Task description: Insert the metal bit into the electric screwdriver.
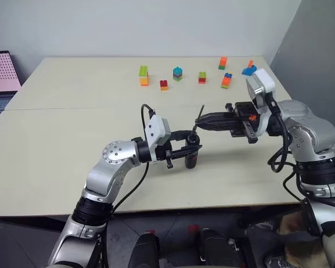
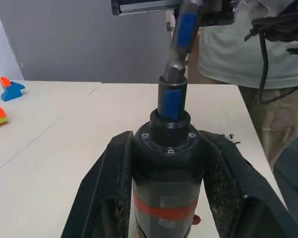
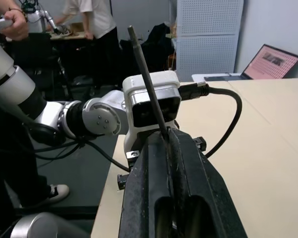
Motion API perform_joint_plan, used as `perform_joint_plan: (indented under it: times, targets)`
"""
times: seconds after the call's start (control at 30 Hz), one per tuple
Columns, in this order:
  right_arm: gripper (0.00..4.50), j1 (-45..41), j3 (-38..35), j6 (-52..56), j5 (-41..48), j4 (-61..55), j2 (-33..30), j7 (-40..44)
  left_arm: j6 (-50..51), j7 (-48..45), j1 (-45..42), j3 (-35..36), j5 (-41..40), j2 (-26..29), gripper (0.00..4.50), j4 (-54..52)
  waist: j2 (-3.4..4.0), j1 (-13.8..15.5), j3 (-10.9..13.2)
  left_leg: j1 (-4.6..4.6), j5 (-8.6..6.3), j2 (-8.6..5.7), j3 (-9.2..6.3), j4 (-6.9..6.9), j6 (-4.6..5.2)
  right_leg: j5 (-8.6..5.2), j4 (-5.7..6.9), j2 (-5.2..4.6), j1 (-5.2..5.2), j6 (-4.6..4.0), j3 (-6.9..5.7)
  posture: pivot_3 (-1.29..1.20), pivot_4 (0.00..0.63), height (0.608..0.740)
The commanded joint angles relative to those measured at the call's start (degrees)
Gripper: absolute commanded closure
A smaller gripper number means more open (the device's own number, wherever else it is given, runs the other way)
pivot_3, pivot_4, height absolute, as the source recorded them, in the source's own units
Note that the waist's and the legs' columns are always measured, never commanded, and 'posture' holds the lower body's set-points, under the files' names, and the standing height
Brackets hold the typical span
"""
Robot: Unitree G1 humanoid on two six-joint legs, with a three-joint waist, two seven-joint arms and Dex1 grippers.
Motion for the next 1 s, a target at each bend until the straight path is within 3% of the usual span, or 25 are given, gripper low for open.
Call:
perform_joint_plan:
  times: [0.03,0.63,1.0]
  targets:
    - [4.5,-2.6,2.0,0.7,-1.7,2.2,-1.0,3.7,1.1,-0.2,0.9,-1.2,1.5,1.0,2.87,1.8,0.0,0.0,0.0,0.0,0.0,0.0,0.01,0.0,0.0,0.0,0.0,0.0,0.0,0.0,0.01,0.0,0.15,0.74]
    - [4.5,-11.3,8.2,0.0,-8.3,6.4,-1.1,10.1,1.4,-0.2,0.8,-1.8,1.9,1.3,2.87,1.4,0.0,0.1,0.0,0.0,0.0,0.0,0.0,-0.03,0.0,0.0,-0.05,-0.01,-0.01,0.0,-0.02,0.0,0.15,0.74]
    - [4.5,-11.4,9.7,-0.4,-10.5,8.0,-1.1,11.4,1.6,0.0,0.6,-1.8,2.0,1.3,2.87,1.6,0.0,0.3,0.0,0.0,0.0,0.0,0.0,-0.03,0.0,0.0,-0.07,-0.02,0.0,0.0,-0.03,0.0,0.15,0.74]
